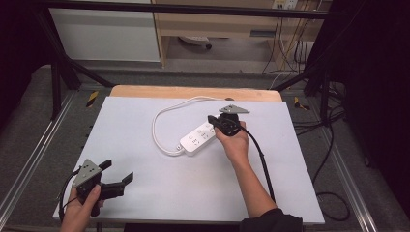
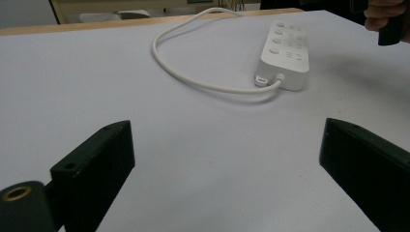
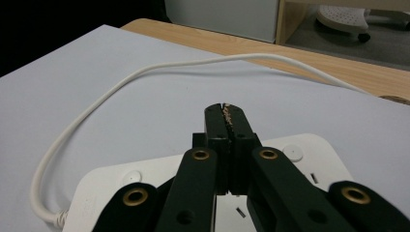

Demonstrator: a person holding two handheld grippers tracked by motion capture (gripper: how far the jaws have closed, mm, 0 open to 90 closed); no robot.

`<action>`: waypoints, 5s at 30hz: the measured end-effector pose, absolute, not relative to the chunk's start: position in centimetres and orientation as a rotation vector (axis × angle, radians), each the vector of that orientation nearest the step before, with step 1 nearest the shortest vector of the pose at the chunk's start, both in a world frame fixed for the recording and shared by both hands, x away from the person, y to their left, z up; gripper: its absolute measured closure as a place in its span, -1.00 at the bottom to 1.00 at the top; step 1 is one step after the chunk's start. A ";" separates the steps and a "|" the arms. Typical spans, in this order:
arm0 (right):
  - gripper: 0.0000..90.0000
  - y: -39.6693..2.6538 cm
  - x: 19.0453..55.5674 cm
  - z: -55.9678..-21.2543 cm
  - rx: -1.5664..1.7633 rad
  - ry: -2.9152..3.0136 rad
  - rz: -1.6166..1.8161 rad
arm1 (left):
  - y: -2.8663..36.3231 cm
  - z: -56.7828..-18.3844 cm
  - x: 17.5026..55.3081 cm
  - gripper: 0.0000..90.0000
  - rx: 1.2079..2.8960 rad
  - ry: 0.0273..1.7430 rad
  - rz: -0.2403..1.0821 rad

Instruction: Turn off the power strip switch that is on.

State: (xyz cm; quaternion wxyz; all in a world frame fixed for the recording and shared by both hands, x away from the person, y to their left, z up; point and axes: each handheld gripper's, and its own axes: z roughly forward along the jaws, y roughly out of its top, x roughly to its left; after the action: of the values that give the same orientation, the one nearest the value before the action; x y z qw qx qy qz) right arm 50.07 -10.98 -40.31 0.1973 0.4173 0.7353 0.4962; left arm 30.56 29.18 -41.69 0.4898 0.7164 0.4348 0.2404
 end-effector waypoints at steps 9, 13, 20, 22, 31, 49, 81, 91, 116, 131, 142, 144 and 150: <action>1.00 -10.6 50.1 -40.8 1.171 2.055 1.351 | 29.2 -41.7 30.6 -0.88 1.748 1.054 0.590; 1.00 -10.4 50.1 -41.1 1.174 2.050 1.339 | 29.2 -41.7 30.6 -0.88 1.745 1.055 0.588; 1.00 -9.8 50.2 -41.6 1.163 2.054 1.317 | 29.2 -41.7 30.5 -0.88 1.743 1.054 0.589; 1.00 -9.6 50.1 -41.8 1.163 2.060 1.314 | 29.2 -41.7 30.5 -0.88 1.741 1.056 0.587; 1.00 -9.3 50.1 -42.2 1.161 2.076 1.292 | 29.2 -41.7 30.5 -0.88 1.746 1.054 0.589; 1.00 -8.5 49.8 -43.0 1.142 2.092 1.276 | 29.1 -41.7 30.6 -0.88 1.750 1.055 0.590; 1.00 -6.9 49.8 -44.6 1.128 2.082 1.279 | 29.2 -41.7 30.5 -0.88 1.751 1.053 0.585; 1.00 -6.8 49.7 -44.7 1.120 2.085 1.274 | 29.1 -41.8 30.5 -0.88 1.754 1.054 0.584; 1.00 -6.5 49.6 -44.9 1.084 2.096 1.245 | 29.4 -41.7 30.5 -0.88 1.744 1.056 0.589; 1.00 -6.6 49.7 -45.0 1.103 2.091 1.259 | 29.4 -41.6 30.4 -0.88 1.740 1.061 0.588; 1.00 -6.4 49.6 -44.9 1.099 2.090 1.236 | 29.5 -41.6 30.4 -0.88 1.736 1.061 0.593; 1.00 -6.3 49.6 -44.9 1.093 2.091 1.231 | 29.5 -41.6 30.4 -0.88 1.736 1.061 0.591; 1.00 -6.4 49.6 -44.9 1.100 2.093 1.236 | 29.5 -41.6 30.3 -0.88 1.737 1.061 0.593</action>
State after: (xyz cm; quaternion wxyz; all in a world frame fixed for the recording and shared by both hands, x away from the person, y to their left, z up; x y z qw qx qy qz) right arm 49.60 -6.37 -44.95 0.2348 0.4007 0.7626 0.4503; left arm 30.34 29.49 -41.57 0.4889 0.7148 0.4364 0.2440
